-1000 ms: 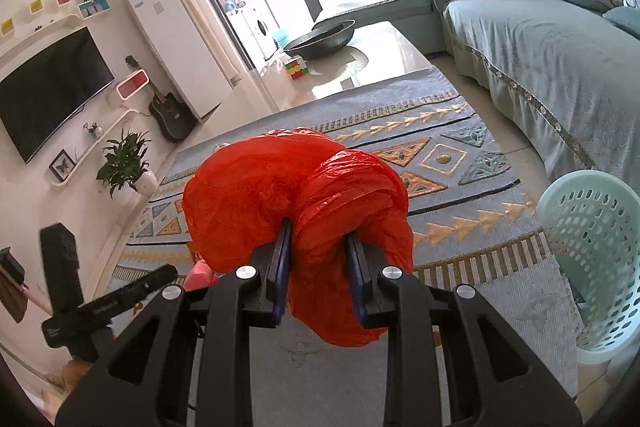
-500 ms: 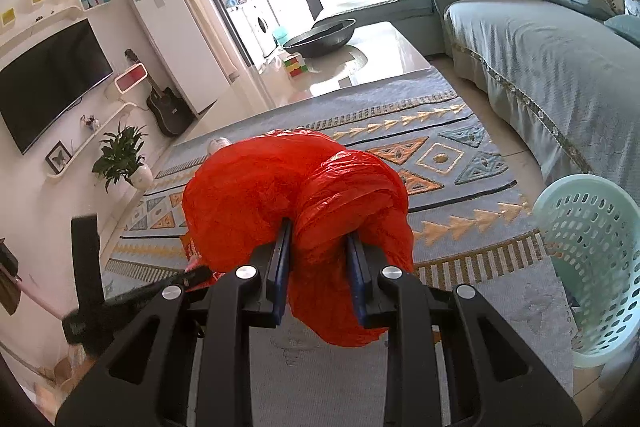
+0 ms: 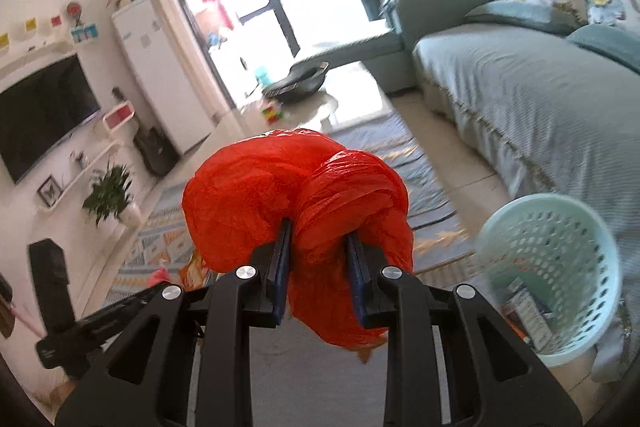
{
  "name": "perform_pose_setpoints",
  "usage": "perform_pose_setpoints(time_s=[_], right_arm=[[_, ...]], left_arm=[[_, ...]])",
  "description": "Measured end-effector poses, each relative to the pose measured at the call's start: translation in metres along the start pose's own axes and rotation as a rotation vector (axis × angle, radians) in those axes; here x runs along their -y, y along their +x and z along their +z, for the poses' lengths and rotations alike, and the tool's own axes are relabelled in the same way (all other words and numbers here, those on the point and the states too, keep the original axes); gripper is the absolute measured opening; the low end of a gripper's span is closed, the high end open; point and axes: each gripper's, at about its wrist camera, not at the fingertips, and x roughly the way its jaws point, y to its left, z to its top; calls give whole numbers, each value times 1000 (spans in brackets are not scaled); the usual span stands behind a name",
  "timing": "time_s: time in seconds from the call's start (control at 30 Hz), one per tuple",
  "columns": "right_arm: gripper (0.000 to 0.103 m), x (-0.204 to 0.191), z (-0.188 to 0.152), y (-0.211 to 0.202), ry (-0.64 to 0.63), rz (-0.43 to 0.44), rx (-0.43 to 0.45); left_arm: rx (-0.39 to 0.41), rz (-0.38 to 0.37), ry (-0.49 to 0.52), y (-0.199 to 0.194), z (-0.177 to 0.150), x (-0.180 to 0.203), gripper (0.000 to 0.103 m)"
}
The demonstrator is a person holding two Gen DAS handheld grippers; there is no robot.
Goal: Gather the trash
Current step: 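Carry the bag and packet to the green basket and open both tools, then move both open tools back toward the remaining trash on the rug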
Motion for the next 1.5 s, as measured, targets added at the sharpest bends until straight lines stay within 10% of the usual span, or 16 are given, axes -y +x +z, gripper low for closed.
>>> perform_pose_setpoints(time_s=[0.3, 0.67, 0.87, 1.03, 1.5], right_arm=[[22, 68, 13, -38, 76, -289, 77], [23, 168, -15, -16, 275, -465, -33], [27, 202, -35, 5, 354, -506, -130], [49, 221, -47, 9, 430, -488, -164], [50, 171, -28, 2, 310, -406, -116]], left_arm=[[-16, -250, 204, 33, 36, 132, 35], [-193, -351, 342, 139, 24, 227, 35], [-300, -366, 332, 182, 8, 239, 37], [-318, -373, 316, 189, 1, 237, 70], [-260, -407, 242, 152, 19, 205, 73]])
